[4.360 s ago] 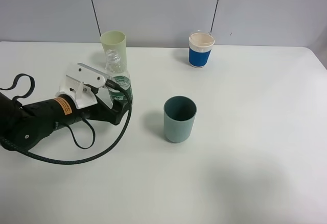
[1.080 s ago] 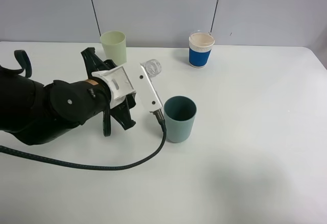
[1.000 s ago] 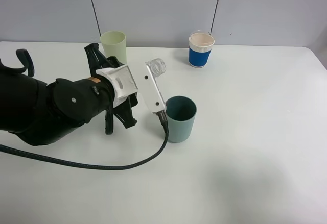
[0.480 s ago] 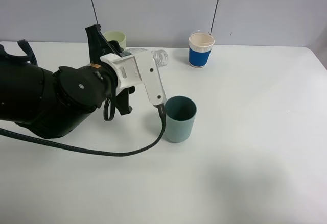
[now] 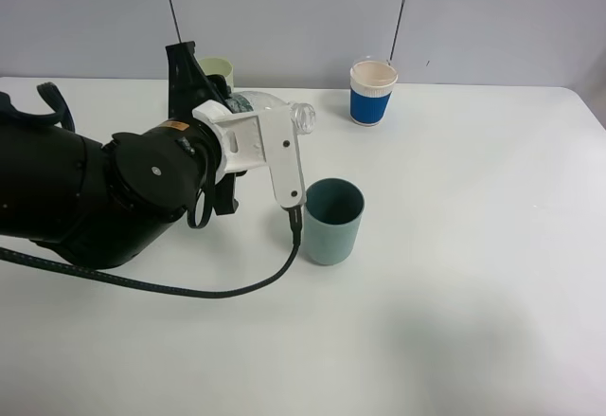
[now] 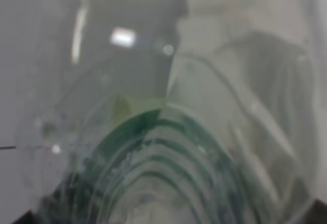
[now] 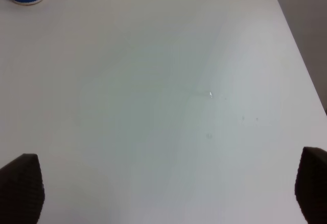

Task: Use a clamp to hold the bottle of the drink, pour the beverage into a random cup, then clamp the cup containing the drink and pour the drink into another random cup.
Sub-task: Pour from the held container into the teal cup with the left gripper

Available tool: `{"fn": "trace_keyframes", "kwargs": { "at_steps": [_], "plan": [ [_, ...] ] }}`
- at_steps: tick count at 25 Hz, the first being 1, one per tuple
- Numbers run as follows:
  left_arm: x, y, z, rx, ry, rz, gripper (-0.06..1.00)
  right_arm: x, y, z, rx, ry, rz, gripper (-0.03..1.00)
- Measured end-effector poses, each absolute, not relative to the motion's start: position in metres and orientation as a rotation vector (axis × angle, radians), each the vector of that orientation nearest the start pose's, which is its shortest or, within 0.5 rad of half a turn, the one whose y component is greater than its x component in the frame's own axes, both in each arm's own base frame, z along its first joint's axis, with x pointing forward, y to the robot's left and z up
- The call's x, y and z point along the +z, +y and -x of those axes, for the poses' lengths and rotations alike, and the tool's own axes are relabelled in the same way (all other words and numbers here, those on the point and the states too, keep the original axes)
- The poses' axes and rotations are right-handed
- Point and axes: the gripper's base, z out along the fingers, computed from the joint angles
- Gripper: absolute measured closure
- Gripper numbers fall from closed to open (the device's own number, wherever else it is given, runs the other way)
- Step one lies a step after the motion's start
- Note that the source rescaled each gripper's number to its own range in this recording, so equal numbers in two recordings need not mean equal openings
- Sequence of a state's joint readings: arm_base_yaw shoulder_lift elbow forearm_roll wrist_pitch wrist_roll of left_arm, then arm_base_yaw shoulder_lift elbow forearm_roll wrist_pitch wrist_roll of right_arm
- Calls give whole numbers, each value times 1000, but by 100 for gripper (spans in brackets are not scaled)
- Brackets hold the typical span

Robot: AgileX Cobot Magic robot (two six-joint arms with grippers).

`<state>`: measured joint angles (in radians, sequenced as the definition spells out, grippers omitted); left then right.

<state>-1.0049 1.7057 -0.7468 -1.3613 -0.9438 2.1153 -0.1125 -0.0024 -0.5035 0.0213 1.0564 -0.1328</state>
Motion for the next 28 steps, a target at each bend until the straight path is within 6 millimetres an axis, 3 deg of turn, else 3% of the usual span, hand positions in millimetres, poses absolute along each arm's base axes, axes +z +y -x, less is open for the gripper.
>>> {"fn": "trace_keyframes", "kwargs": {
  "at_steps": [11,19,28],
  "plan": [
    [180,-230,-219,963,1563,-1353,94,279,2,5,-129,2036,22,-3],
    [164,-231,-221,1030,1548,-1412,94,279,2,5,-129,2036,22,-3],
    [164,-231,-221,1049,1533,-1421,94,279,2,5,-129,2036,22,-3]
  ]
}}
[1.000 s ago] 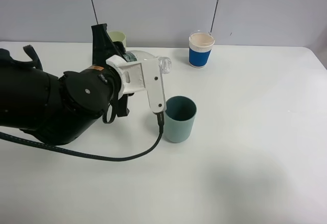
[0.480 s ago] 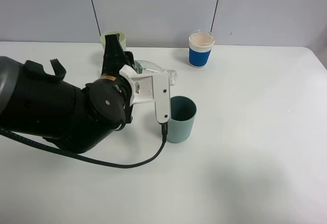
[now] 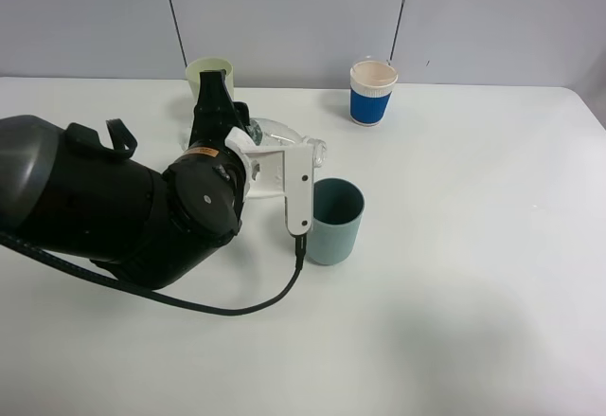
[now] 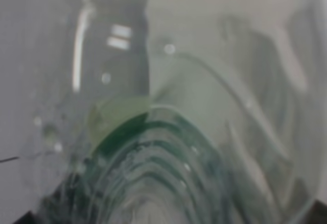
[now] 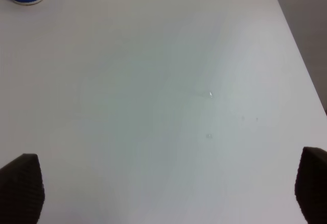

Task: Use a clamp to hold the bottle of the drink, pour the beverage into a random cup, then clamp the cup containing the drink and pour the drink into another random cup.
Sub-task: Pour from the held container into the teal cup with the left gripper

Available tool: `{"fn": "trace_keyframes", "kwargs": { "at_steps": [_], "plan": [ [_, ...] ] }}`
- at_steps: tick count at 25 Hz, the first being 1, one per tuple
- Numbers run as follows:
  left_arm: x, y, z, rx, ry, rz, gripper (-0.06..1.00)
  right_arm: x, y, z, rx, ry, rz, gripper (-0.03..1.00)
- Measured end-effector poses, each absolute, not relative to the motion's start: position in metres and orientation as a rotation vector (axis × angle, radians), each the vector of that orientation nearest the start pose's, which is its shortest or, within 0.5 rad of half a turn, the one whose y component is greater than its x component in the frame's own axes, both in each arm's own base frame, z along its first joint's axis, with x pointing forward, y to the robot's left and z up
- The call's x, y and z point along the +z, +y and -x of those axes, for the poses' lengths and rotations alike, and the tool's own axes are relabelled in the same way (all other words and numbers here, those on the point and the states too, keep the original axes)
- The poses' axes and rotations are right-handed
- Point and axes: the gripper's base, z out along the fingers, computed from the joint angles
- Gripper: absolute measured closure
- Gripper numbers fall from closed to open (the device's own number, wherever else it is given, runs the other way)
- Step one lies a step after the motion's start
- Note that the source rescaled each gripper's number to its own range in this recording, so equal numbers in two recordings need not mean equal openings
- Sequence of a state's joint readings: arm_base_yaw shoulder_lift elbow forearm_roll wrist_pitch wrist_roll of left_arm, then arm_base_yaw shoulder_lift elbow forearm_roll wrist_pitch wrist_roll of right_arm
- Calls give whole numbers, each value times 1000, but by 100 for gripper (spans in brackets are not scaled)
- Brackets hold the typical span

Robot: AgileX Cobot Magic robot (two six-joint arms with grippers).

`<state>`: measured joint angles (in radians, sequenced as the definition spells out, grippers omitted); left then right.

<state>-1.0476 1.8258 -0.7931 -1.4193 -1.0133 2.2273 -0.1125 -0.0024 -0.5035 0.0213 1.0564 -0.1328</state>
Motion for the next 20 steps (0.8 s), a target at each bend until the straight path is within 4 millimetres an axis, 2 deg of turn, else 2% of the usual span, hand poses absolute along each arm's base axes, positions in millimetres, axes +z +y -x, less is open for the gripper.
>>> {"fn": "trace_keyframes", "kwargs": {
  "at_steps": [6,11,20],
  "plan": [
    [166,-238,-226,1062,1514,-1416,94,279,2,5,-129,2036,22,-3],
    [160,-241,-228,1089,1498,-1447,94,279,2,5,-129,2036,22,-3],
    [161,-244,-229,1128,1404,-1481,94,279,2,5,-129,2036,22,-3]
  ]
}}
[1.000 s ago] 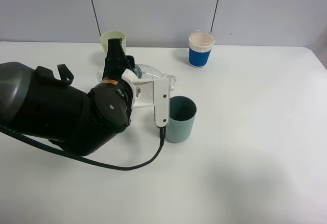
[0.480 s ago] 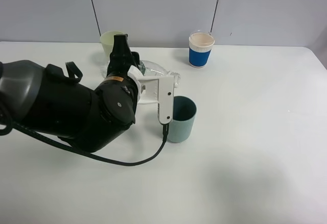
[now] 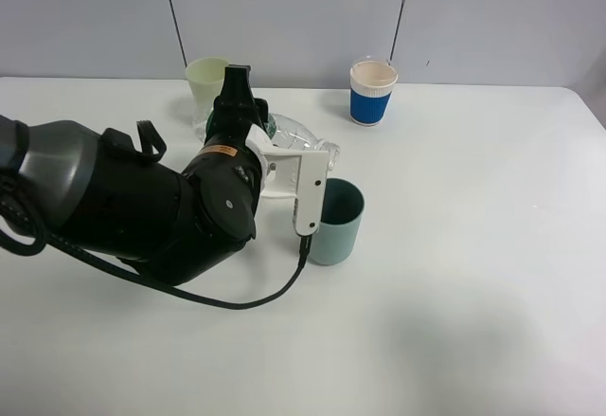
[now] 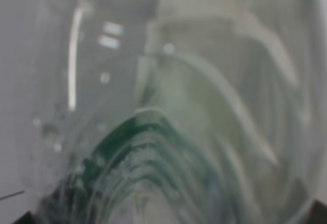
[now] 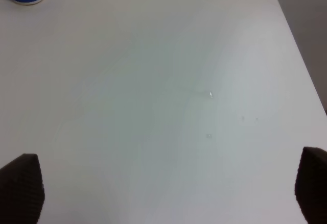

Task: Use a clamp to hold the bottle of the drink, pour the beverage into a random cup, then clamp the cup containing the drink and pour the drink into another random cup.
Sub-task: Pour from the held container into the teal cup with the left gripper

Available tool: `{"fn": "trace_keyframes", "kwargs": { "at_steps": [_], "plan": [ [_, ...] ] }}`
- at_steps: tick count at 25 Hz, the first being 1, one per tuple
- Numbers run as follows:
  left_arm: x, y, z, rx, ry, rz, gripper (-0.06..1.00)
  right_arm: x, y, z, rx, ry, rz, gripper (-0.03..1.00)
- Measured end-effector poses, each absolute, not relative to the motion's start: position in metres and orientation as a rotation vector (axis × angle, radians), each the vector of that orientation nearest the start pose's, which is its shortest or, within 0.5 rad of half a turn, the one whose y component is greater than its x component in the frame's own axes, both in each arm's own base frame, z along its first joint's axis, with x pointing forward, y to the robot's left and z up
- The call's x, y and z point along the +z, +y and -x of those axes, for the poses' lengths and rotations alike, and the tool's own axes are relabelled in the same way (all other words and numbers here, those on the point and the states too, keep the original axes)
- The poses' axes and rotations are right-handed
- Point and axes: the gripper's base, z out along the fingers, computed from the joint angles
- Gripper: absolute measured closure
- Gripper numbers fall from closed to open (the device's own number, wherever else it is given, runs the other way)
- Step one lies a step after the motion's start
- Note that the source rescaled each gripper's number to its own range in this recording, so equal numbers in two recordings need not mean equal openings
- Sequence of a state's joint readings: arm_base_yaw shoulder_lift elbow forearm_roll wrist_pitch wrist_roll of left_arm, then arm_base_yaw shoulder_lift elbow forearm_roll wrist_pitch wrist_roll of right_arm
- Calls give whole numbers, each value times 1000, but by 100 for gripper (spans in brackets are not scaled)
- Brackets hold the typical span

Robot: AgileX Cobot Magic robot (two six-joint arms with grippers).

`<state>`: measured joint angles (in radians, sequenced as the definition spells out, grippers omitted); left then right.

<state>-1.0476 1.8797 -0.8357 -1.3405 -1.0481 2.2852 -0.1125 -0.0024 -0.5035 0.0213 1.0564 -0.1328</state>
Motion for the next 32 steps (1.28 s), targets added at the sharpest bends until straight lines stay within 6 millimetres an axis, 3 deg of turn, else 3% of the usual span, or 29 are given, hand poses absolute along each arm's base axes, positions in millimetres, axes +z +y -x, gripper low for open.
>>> {"fn": "trace_keyframes", "kwargs": {
  "at_steps": [32],
  "plan": [
    [171,-245,-232,1294,1217,-1538,94,279,2,5,-129,2036,22,-3]
  ]
}}
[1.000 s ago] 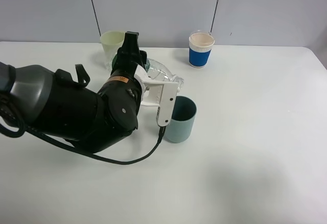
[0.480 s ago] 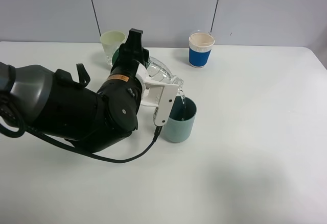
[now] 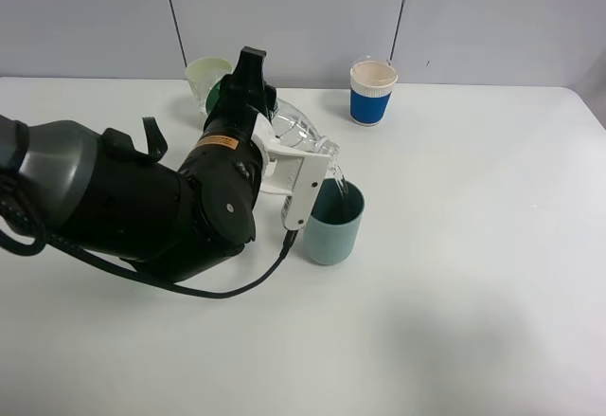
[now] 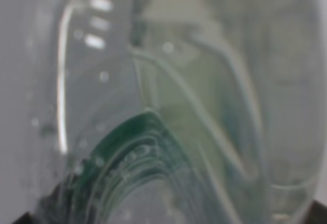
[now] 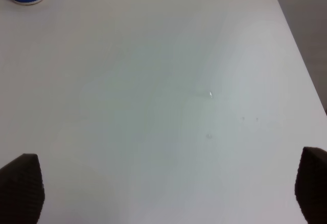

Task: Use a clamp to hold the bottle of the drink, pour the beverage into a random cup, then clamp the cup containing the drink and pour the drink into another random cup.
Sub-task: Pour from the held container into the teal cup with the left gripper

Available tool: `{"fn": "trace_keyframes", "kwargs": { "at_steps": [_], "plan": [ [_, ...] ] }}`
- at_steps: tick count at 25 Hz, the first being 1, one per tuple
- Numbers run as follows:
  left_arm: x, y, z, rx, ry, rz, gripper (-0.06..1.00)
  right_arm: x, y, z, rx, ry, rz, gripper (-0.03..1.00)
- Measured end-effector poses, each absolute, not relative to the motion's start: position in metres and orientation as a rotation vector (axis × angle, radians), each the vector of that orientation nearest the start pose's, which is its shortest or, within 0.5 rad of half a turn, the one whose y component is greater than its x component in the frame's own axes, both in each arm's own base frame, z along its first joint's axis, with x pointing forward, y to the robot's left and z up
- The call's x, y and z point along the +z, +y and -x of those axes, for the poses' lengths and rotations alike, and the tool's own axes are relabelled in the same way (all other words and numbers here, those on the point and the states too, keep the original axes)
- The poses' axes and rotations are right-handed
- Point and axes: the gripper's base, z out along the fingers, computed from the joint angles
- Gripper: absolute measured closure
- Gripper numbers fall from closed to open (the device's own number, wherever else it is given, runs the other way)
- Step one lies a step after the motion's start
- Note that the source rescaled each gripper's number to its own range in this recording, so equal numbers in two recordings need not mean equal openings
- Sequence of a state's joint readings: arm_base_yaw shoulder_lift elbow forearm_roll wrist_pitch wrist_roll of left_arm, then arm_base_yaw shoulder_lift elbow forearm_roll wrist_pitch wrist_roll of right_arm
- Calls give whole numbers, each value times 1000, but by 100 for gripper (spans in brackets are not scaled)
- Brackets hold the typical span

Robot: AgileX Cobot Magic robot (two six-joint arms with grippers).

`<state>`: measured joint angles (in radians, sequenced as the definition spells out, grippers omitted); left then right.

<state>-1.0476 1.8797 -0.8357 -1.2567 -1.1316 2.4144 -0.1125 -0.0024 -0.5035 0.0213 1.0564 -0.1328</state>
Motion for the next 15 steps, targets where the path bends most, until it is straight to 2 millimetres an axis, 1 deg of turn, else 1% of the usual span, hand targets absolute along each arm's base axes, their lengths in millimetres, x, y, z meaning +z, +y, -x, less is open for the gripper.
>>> {"fn": "trace_keyframes", "kwargs": {
  "at_steps": [15],
  "plan": [
    [174,-243,-232,1328,1222,-1507,94,279,2,5,-129,2036,22,-3]
  ]
}}
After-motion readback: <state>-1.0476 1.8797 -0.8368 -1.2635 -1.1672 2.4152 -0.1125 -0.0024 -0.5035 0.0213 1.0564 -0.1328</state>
